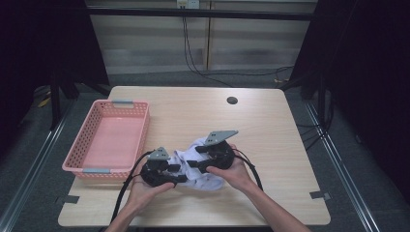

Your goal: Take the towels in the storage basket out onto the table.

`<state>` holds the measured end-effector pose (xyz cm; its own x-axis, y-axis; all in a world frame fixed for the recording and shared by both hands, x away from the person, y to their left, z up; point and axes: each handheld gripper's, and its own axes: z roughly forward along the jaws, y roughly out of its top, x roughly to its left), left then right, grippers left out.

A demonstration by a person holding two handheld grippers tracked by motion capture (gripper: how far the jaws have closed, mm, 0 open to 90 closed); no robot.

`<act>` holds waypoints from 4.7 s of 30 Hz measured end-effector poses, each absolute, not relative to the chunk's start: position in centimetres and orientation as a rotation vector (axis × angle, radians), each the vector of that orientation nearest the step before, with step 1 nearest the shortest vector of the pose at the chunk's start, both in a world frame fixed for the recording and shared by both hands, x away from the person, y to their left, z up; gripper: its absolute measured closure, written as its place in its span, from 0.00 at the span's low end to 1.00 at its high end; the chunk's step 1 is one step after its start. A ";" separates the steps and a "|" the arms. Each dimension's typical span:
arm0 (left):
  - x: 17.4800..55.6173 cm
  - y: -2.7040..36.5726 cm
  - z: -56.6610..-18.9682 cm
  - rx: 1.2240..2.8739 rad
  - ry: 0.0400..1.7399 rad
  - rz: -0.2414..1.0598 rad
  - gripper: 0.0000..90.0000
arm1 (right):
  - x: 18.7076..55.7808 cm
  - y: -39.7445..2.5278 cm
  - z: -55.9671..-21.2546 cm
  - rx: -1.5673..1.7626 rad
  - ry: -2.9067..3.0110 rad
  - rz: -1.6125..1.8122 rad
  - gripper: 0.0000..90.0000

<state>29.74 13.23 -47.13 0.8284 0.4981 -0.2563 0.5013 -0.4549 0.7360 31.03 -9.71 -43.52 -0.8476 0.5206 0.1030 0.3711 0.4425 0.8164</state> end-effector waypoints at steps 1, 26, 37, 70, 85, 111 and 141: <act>29.8 13.0 -47.2 2.124 0.724 0.007 0.46 | 31.2 -9.6 -43.9 0.780 2.516 1.348 0.48; 30.5 16.5 -40.9 1.830 0.655 0.103 0.97 | 32.6 -20.7 -40.2 1.096 2.183 1.433 0.93; 29.5 17.7 -36.3 1.771 0.576 0.183 0.98 | 35.3 -26.1 -36.7 1.190 2.017 1.325 0.94; 30.3 16.3 -45.2 2.013 0.734 0.044 0.61 | 32.9 -27.8 -42.0 1.190 2.116 1.276 0.54; 31.0 9.5 -49.7 2.277 0.663 -0.088 1.00 | 26.0 -22.6 -46.3 1.068 2.431 1.331 0.54; 31.0 12.9 -48.3 2.212 0.700 0.021 0.92 | 25.6 -22.1 -46.7 1.039 2.471 1.289 0.93; 33.6 13.6 -45.3 1.931 0.794 -0.004 0.51 | 26.3 -28.6 -44.6 1.238 2.167 1.293 0.52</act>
<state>33.60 13.60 -45.26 0.7838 0.5241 -0.3331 0.5273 -0.2783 0.8028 26.31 -28.58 -44.59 -0.5684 0.8102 0.1435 0.5112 0.2111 0.8331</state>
